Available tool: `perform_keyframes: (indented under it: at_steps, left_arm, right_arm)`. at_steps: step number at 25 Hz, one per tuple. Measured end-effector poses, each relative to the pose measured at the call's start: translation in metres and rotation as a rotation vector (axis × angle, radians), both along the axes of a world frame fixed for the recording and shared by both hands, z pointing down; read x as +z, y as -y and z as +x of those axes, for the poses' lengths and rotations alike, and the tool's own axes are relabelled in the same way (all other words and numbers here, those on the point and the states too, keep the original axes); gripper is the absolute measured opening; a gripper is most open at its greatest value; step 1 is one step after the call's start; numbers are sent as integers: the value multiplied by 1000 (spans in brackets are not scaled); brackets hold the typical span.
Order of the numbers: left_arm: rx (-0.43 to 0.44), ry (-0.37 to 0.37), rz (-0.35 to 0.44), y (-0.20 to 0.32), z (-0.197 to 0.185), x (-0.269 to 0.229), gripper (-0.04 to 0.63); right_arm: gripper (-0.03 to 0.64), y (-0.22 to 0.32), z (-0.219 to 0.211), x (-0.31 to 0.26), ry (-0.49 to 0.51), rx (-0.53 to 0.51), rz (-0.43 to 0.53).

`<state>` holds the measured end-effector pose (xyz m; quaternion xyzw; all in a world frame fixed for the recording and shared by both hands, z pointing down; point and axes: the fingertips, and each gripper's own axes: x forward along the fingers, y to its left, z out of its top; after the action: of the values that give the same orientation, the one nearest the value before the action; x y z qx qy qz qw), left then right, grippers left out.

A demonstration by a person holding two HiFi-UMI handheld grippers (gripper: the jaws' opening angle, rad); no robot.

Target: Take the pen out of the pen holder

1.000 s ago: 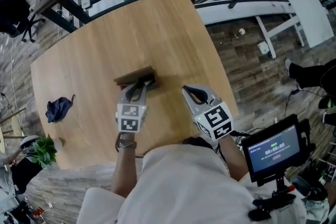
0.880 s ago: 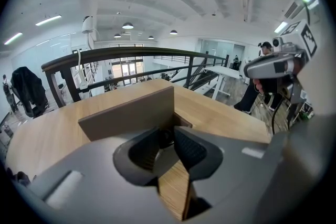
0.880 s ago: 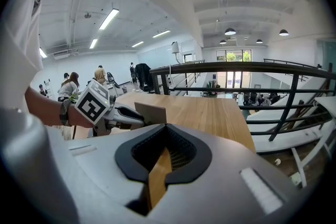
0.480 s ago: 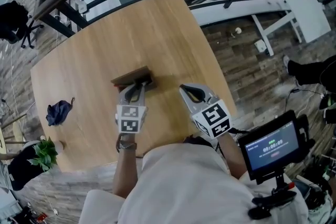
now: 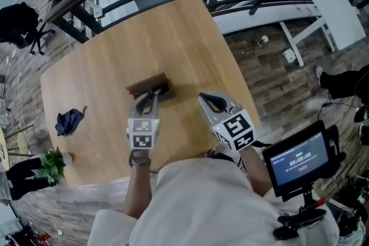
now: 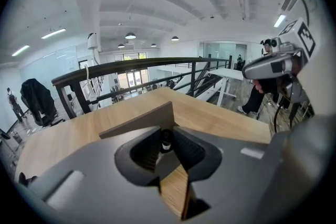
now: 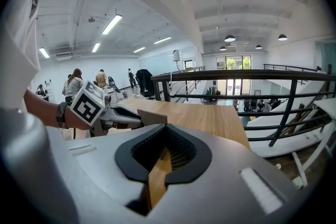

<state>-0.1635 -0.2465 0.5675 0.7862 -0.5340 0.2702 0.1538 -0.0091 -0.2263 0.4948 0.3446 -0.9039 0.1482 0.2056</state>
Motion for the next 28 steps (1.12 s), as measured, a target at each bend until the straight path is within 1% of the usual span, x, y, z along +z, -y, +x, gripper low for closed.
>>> perform_keyframes:
  at_steps: [8, 13, 16, 22, 28]
  left_arm:
    - [-14, 7, 86, -4, -2, -22, 64]
    - [-34, 9, 120, -10, -3, -33, 64]
    - [-53, -1, 147, -17, -2, -44, 64]
    - [-91, -45, 203, -29, -3, -63, 64]
    - [-125, -60, 267, -47, -7, -93, 64]
  right_arm:
    - [3, 2, -7, -10, 20, -32, 42]
    - [3, 2, -12, -18, 39, -57, 62]
    - [3, 1, -17, -29, 60, -79, 75]
    - [3, 0, -28, -47, 80, -122, 106]
    - [2, -7, -36, -64, 99, -158, 130]
